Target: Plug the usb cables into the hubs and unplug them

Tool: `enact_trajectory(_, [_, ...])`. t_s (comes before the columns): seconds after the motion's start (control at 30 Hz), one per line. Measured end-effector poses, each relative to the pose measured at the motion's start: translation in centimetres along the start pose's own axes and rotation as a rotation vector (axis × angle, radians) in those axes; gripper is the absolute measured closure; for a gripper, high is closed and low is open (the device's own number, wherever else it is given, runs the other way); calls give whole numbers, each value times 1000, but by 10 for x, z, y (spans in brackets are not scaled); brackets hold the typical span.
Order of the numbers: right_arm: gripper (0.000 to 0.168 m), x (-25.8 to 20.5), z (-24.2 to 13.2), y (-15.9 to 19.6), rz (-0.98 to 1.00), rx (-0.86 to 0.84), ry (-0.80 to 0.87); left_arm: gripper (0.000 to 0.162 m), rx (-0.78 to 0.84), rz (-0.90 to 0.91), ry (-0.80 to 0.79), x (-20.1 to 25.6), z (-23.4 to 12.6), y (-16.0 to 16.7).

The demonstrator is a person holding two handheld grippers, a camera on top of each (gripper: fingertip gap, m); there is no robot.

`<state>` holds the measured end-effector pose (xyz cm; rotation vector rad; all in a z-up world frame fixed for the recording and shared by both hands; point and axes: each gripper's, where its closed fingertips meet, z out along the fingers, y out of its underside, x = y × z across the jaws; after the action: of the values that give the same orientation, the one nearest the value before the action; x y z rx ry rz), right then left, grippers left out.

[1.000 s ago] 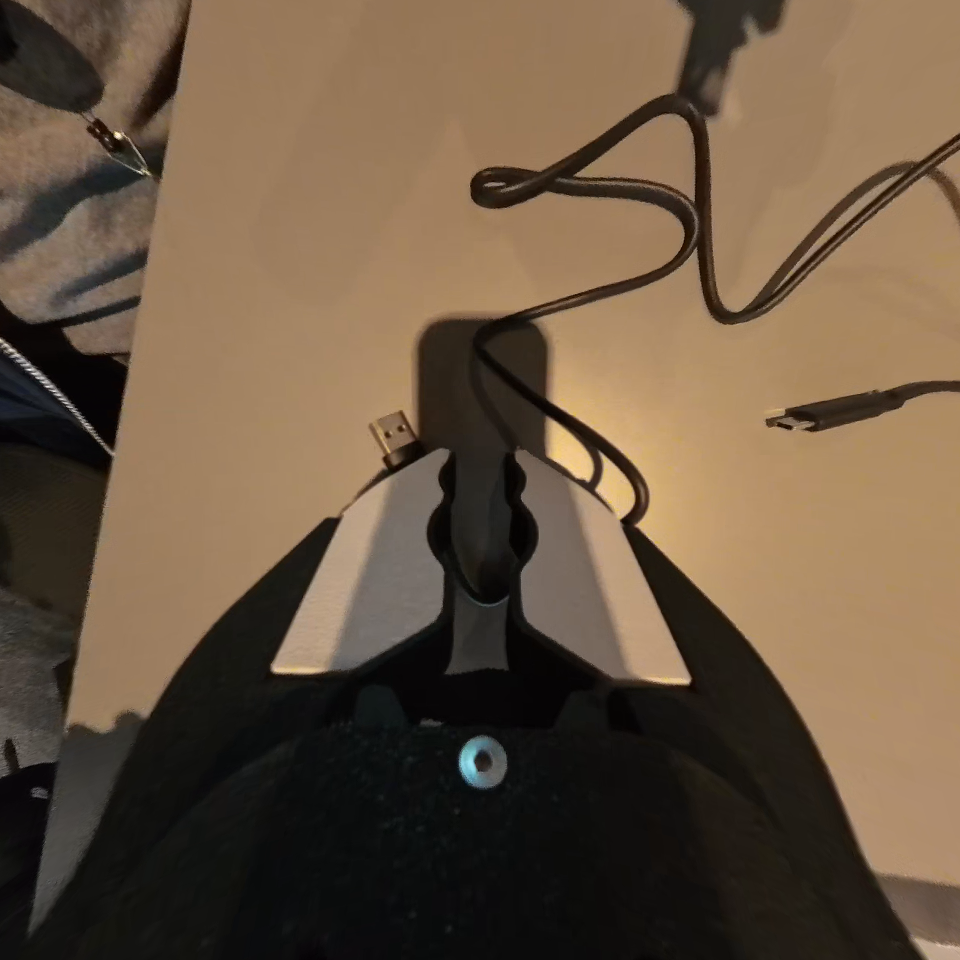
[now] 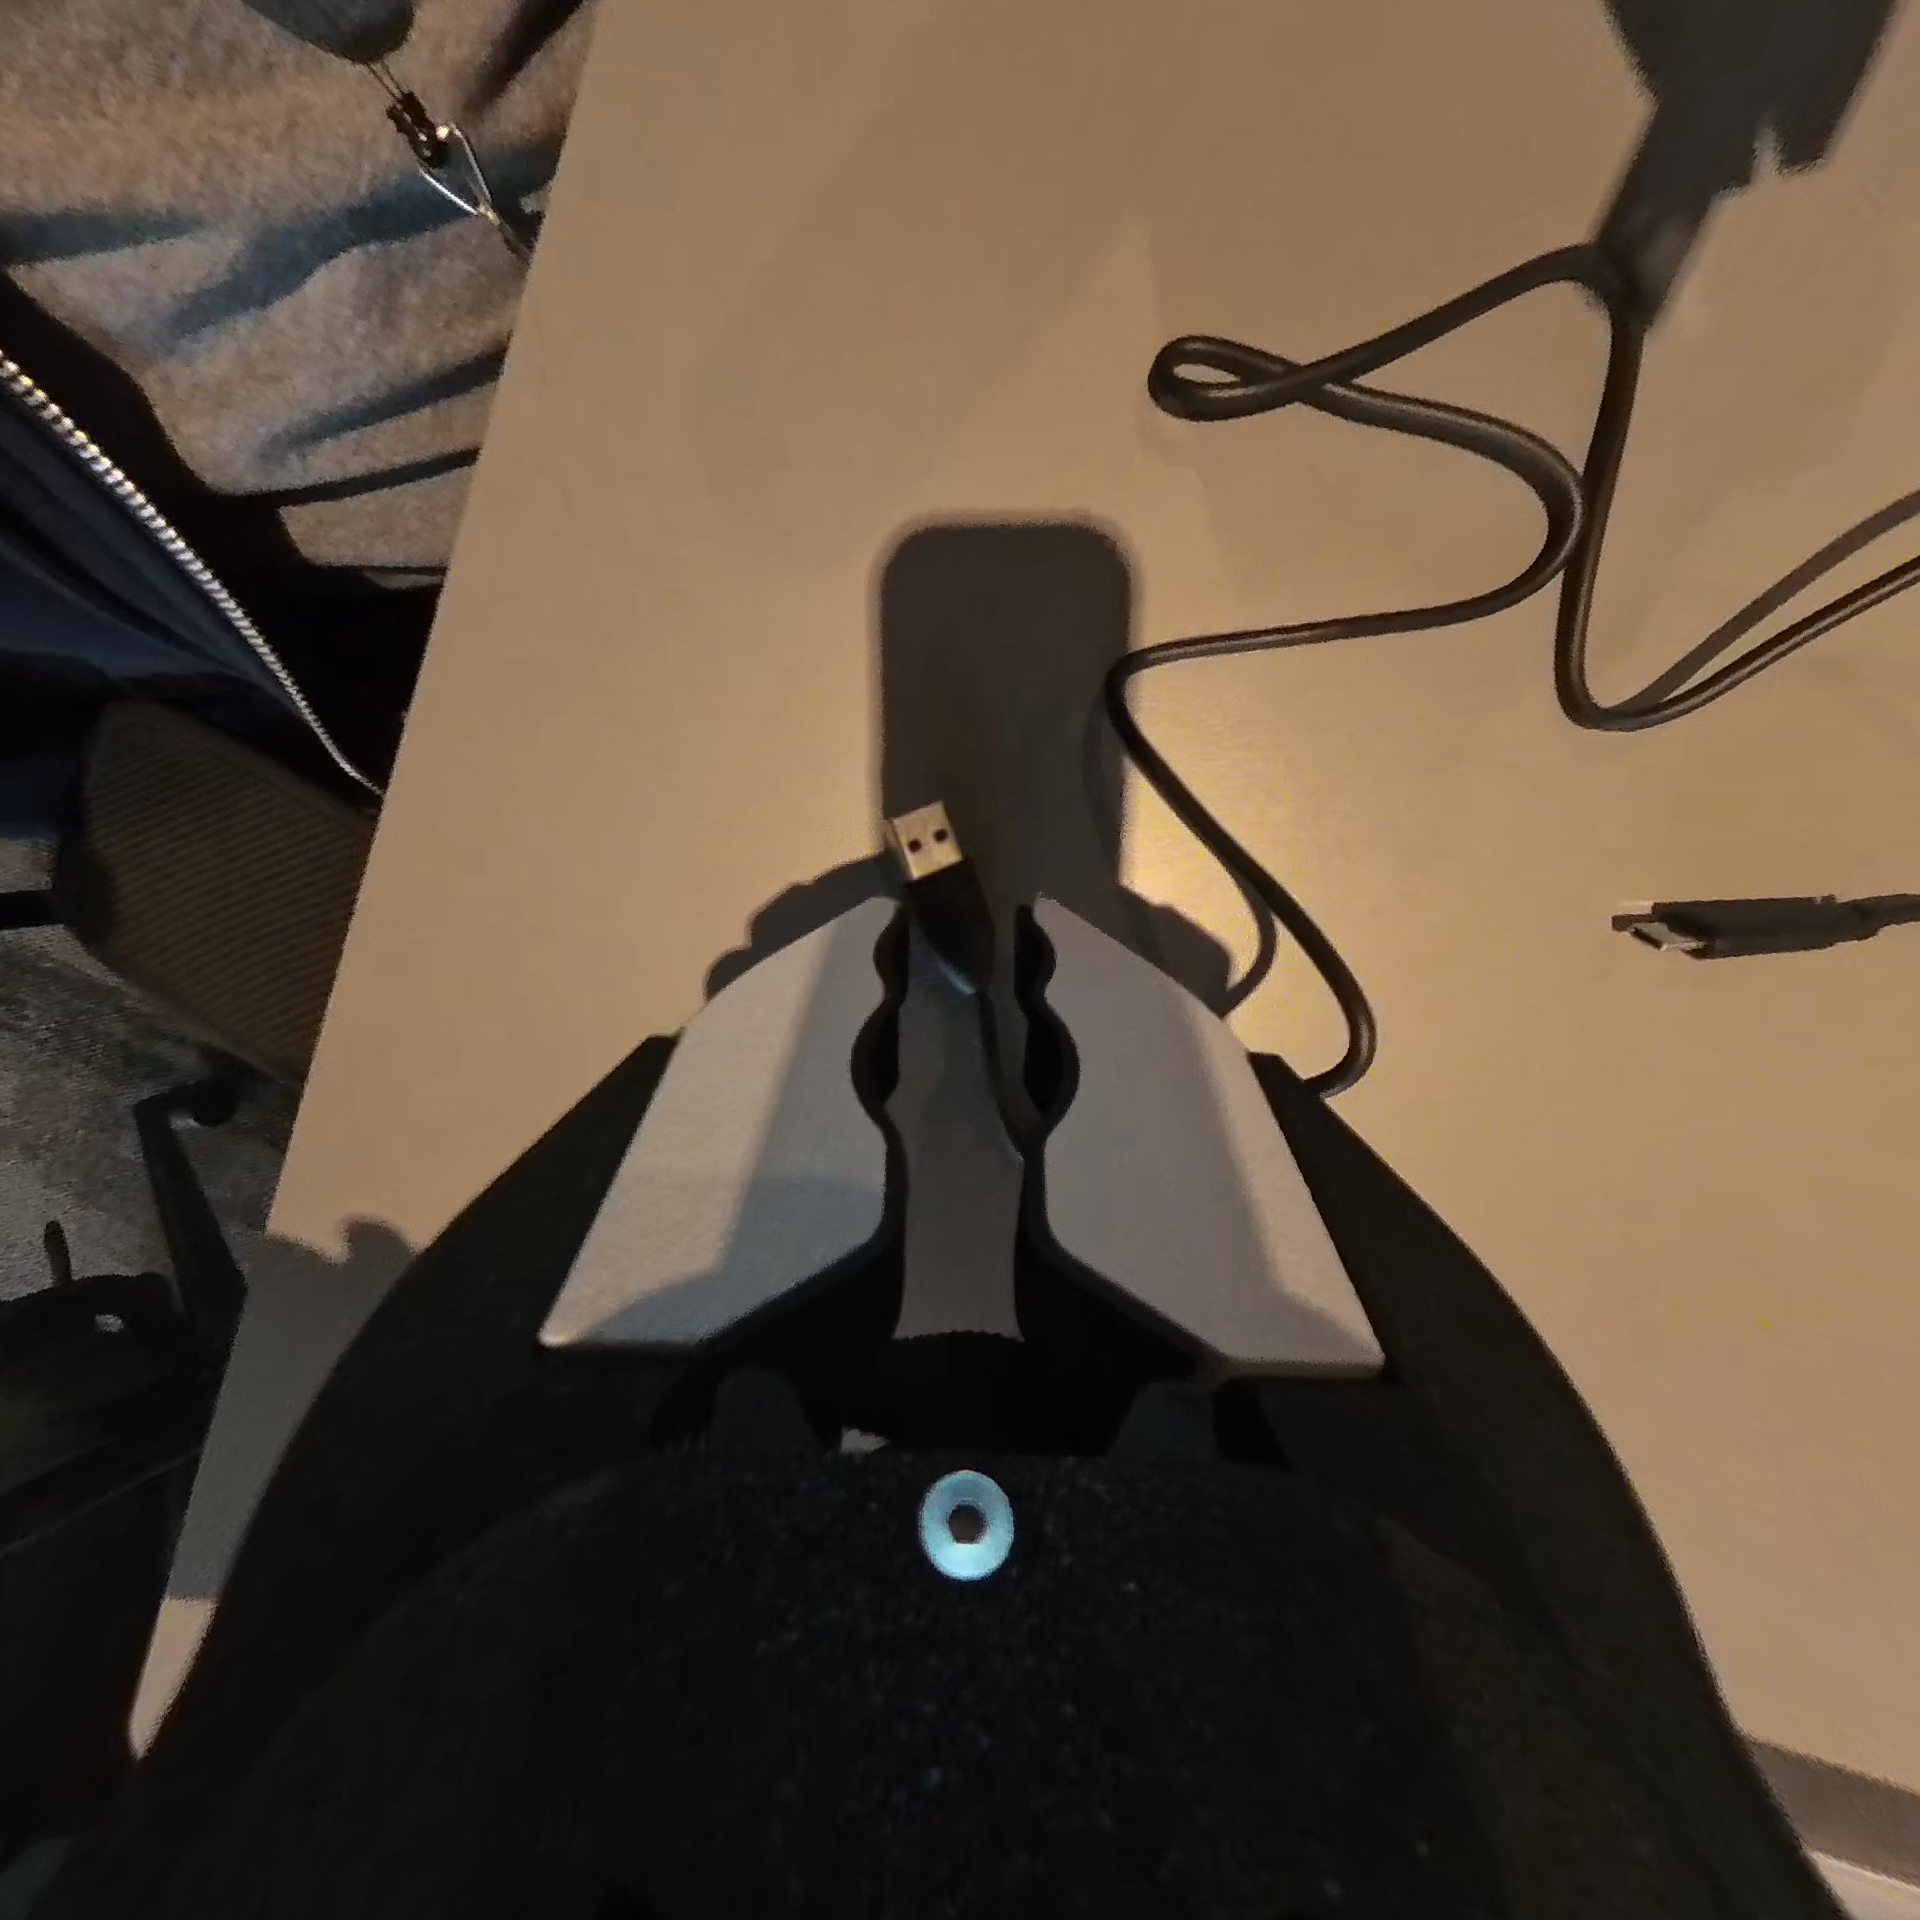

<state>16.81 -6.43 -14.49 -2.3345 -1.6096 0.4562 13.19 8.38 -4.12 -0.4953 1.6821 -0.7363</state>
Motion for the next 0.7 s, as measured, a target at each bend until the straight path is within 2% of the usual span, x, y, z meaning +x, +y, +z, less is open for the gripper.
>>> enact_trajectory(0.43, [151,-1,10,7,24,-73,-104,155,2,5,-10,-4,-3,-1])
enact_trajectory(0.7, [153,-3,10,9,36,-70,-9,155,5,10,-8,-2,-2,-3])
